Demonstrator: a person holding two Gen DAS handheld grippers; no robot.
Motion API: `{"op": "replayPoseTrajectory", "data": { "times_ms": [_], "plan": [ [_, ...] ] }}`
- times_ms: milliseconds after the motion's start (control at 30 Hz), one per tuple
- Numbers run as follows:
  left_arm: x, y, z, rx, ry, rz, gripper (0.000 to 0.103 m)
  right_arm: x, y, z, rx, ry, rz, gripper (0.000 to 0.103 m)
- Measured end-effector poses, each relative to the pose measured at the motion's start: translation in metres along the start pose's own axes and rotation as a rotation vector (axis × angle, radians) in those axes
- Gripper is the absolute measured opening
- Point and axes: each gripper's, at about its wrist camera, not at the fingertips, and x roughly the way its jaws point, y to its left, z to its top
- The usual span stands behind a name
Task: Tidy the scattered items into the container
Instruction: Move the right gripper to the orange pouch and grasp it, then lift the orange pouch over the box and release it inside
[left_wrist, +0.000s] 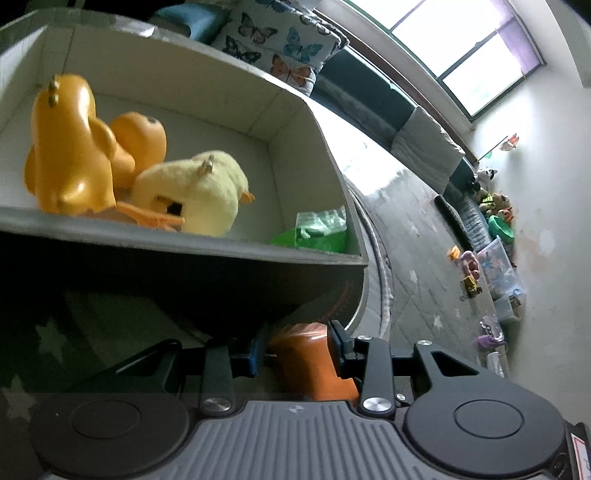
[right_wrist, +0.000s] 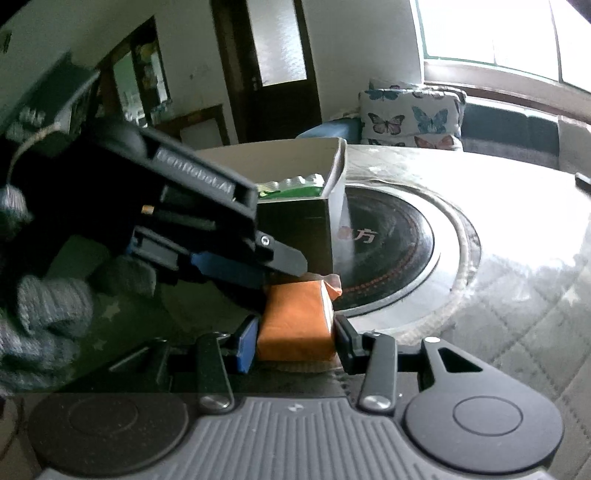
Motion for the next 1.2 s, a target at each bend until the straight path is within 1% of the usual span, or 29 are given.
{"op": "replayPoseTrajectory", "data": {
  "times_ms": [233,333,467,667,900,1067,1200],
  "plan": [
    [0.001,0.007,-0.003,-0.050,0.025,-0.029,0.037,-0.006,-0.012,0.000,0.054,-0.016,0.041,0.043],
    [-0.003,0.010,-0.003,-0.067,0.024,-0.038,0.037,-0.012,-0.008,-0.004,0.062,-0.021,0.053,0.043],
    [-0.013,0.012,-0.005,-0.080,0.007,-0.041,0.034,-0.013,-0.004,-0.002,0.057,-0.023,0.063,0.043],
    [-0.042,0.011,-0.002,-0.090,-0.047,-0.051,0.029,-0.020,0.012,0.008,-0.005,-0.044,0.071,0.043],
    [-0.072,-0.004,0.024,-0.043,-0.156,-0.058,0.028,-0.025,0.029,0.040,-0.068,-0.124,0.067,0.043],
    [-0.073,-0.008,0.051,-0.031,-0.212,-0.050,0.028,-0.013,0.034,0.065,-0.100,-0.174,0.052,0.043],
    [-0.060,-0.009,0.071,-0.021,-0.218,-0.044,0.028,0.007,0.031,0.081,-0.122,-0.194,0.020,0.043]
  ]
}}
